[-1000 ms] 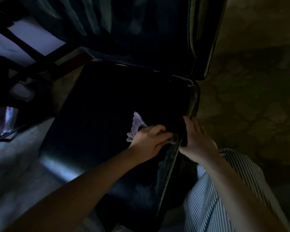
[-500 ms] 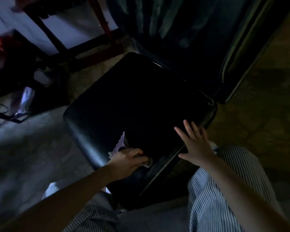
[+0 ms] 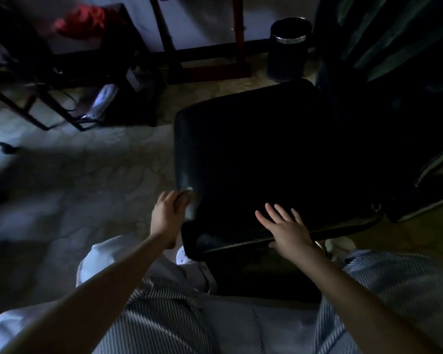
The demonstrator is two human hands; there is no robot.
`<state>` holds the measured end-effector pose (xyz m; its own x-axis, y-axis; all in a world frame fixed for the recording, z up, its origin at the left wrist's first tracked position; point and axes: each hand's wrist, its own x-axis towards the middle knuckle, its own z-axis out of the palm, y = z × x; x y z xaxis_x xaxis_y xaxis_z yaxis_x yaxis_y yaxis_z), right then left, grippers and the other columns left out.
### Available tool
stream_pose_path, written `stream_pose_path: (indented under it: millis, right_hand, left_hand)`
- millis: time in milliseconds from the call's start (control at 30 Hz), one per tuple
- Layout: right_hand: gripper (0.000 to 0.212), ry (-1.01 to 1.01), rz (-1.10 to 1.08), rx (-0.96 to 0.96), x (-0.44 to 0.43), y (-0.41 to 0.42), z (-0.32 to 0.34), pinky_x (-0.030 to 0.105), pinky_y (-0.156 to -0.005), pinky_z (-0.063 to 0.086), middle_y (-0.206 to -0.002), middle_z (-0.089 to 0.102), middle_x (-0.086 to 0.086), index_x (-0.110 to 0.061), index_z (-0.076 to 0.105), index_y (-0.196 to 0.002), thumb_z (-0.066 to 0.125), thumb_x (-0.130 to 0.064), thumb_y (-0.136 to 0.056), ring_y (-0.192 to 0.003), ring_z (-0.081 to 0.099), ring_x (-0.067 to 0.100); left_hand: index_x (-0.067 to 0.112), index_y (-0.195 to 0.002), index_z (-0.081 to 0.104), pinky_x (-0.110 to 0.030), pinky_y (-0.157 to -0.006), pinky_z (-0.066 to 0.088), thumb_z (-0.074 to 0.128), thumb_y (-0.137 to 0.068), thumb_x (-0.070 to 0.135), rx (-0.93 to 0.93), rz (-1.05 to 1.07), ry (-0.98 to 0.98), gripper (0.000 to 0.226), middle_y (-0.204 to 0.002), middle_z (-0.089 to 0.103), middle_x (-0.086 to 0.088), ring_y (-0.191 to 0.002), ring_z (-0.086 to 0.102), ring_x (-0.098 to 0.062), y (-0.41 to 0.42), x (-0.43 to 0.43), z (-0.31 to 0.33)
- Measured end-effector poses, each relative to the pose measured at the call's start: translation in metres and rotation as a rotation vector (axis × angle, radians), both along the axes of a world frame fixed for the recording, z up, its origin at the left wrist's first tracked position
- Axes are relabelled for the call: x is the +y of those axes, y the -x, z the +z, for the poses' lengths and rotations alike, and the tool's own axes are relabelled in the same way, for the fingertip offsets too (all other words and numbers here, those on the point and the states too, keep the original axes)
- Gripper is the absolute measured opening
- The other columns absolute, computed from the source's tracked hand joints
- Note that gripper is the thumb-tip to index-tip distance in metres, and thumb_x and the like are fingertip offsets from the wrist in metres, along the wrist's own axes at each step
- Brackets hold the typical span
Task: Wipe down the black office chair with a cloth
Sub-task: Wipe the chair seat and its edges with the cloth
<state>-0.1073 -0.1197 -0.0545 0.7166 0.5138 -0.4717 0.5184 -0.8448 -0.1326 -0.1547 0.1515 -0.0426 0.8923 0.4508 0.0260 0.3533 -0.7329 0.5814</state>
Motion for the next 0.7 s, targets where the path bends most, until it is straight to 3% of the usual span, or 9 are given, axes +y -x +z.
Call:
stream_pose_path:
  millis: [167, 367, 500, 567, 633, 700]
  right_hand:
    - [0.082, 0.096, 0.012, -0.157, 0.034, 0.003, 0.005, 0.041, -0.117, 0.005, -0.158, 0.009, 0.005, -0.026, 0.007, -0.151, 0.061, -0.03, -0.09, -0.144, 0.012, 0.025]
    - [0.079, 0.069, -0.027, -0.217, 0.061, 0.002, 0.003, 0.041, -0.117, 0.013, -0.154, 0.023, 0.002, -0.029, 0.016, -0.149, 0.063, -0.039, -0.087, -0.139, 0.024, 0.023]
    - [0.08, 0.013, -0.053, -0.261, 0.079, -0.002, -0.003, 0.039, -0.111, 0.022, -0.145, 0.035, -0.001, -0.03, 0.023, -0.147, 0.065, -0.05, -0.081, -0.132, 0.033, 0.022]
    - [0.083, -0.029, -0.061, -0.313, 0.088, -0.002, -0.005, 0.041, -0.108, 0.028, -0.14, 0.042, 0.001, -0.029, 0.03, -0.146, 0.069, -0.054, -0.076, -0.127, 0.039, 0.022]
    - [0.087, -0.051, -0.065, -0.314, 0.096, -0.002, -0.007, 0.042, -0.109, 0.026, -0.144, 0.037, 0.003, -0.028, 0.025, -0.148, 0.066, -0.056, -0.077, -0.129, 0.037, 0.023]
    - [0.087, -0.051, -0.087, -0.225, 0.105, -0.004, -0.01, 0.041, -0.112, 0.016, -0.153, 0.018, 0.004, -0.028, 0.01, -0.15, 0.057, -0.057, -0.083, -0.138, 0.022, 0.023]
  left_hand:
    - [0.005, -0.105, 0.066, -0.02, -0.072, 0.033, 0.06, -0.089, 0.016, -0.1, 0.365, 0.189, 0.02, -0.101, 0.06, -0.015, -0.092, 0.057, -0.027, 0.009, -0.013, -0.003]
    - [0.017, -0.108, 0.069, -0.018, -0.08, 0.037, 0.059, -0.09, 0.034, -0.119, 0.605, 0.385, 0.027, -0.102, 0.061, -0.001, -0.093, 0.057, -0.012, 0.033, -0.037, -0.018]
    - [0.013, -0.107, 0.067, -0.009, -0.075, 0.031, 0.06, -0.09, 0.029, -0.133, 0.599, 0.39, 0.024, -0.1, 0.058, 0.0, -0.087, 0.051, -0.005, 0.034, -0.033, -0.018]
    - [0.014, -0.11, 0.065, -0.011, -0.077, 0.032, 0.06, -0.091, 0.029, -0.115, 0.605, 0.348, 0.024, -0.103, 0.055, 0.001, -0.088, 0.05, -0.006, 0.031, -0.026, -0.019]
    - [0.016, -0.114, 0.063, -0.019, -0.08, 0.037, 0.057, -0.092, 0.034, -0.077, 0.628, 0.326, 0.028, -0.108, 0.054, -0.001, -0.091, 0.054, -0.011, 0.024, -0.016, -0.027]
    - [0.018, -0.118, 0.061, -0.022, -0.078, 0.037, 0.054, -0.093, 0.036, -0.027, 0.624, 0.31, 0.032, -0.112, 0.054, -0.002, -0.092, 0.056, -0.015, 0.015, -0.007, -0.035]
